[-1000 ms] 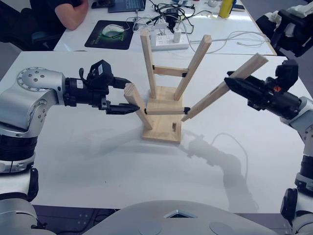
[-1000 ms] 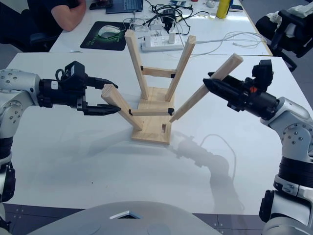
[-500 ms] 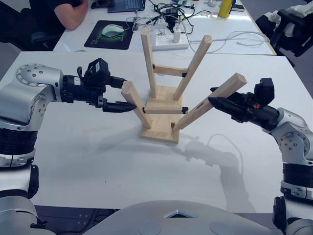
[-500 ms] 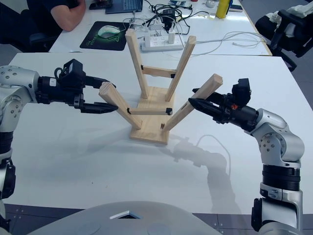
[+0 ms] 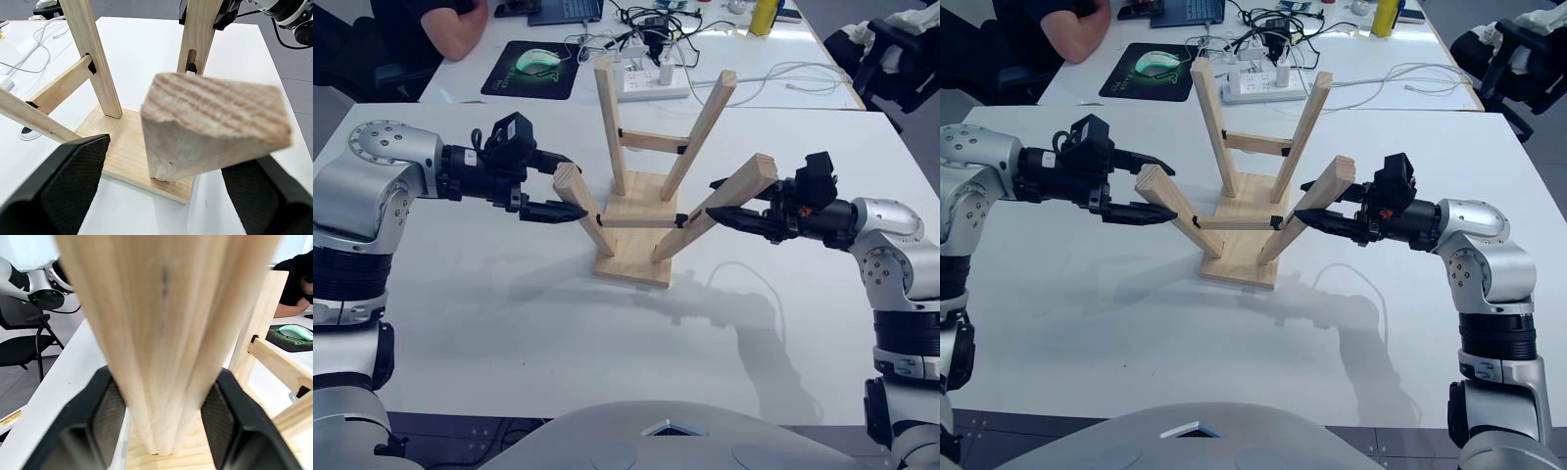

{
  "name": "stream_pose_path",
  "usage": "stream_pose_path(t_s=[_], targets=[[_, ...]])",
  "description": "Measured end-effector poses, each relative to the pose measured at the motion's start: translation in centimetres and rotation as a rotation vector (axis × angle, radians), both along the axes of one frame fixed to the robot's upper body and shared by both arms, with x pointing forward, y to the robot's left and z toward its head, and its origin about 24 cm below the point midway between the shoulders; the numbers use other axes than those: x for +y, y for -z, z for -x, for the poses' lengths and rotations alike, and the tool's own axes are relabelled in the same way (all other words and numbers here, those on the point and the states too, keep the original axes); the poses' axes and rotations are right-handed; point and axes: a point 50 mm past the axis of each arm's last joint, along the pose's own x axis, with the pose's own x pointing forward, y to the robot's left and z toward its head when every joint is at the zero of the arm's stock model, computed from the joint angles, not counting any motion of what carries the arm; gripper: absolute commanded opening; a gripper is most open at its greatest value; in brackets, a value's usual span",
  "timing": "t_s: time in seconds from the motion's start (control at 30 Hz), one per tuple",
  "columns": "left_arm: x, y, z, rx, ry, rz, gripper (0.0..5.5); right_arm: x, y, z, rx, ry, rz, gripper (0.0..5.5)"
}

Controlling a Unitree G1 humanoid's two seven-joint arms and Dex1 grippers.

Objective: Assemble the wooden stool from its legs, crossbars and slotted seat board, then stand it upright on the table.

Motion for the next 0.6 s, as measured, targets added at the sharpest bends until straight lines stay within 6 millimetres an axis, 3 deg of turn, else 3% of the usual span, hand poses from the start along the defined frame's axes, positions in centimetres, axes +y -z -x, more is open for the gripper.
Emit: stream_pose_path(t_s=[0.6], targets=[[-0.25,0.14,0.15,-0.010,-0.025,0.002,3.90,0.61,-0.25,-0.74,-0.014,-0.100,0.131,2.07]])
